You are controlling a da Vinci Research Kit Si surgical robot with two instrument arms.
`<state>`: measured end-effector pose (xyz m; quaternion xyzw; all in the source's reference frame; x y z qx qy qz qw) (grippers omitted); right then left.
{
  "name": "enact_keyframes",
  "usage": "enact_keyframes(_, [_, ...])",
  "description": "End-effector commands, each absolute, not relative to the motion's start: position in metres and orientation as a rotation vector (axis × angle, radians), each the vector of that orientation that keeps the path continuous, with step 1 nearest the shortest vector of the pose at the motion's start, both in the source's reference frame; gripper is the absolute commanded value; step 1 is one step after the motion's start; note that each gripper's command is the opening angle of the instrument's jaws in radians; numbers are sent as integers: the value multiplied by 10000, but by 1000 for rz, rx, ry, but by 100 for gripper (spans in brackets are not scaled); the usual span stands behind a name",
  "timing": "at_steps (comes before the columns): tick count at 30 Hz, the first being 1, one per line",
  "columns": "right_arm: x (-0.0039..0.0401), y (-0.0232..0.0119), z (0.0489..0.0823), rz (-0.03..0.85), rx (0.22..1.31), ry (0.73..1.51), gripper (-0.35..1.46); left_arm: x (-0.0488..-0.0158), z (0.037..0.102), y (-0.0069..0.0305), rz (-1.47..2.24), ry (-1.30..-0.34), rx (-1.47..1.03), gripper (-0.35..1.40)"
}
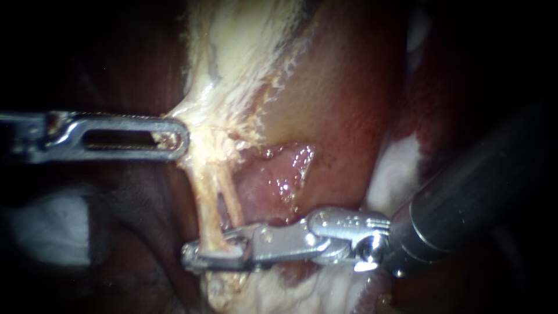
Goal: Going back second clip left tube
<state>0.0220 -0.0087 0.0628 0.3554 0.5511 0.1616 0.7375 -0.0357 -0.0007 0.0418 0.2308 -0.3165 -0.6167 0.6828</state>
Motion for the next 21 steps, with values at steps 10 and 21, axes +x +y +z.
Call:
enact_keyframes(10, [225, -88, 624, 356, 776, 1207, 8, -357, 416, -7, -1384, -709, 517, -35])
enact_keyframes(21, [241, -88, 622, 302, 678, 1304, 58, -358, 415, -8, -1384, -709, 517, -35])
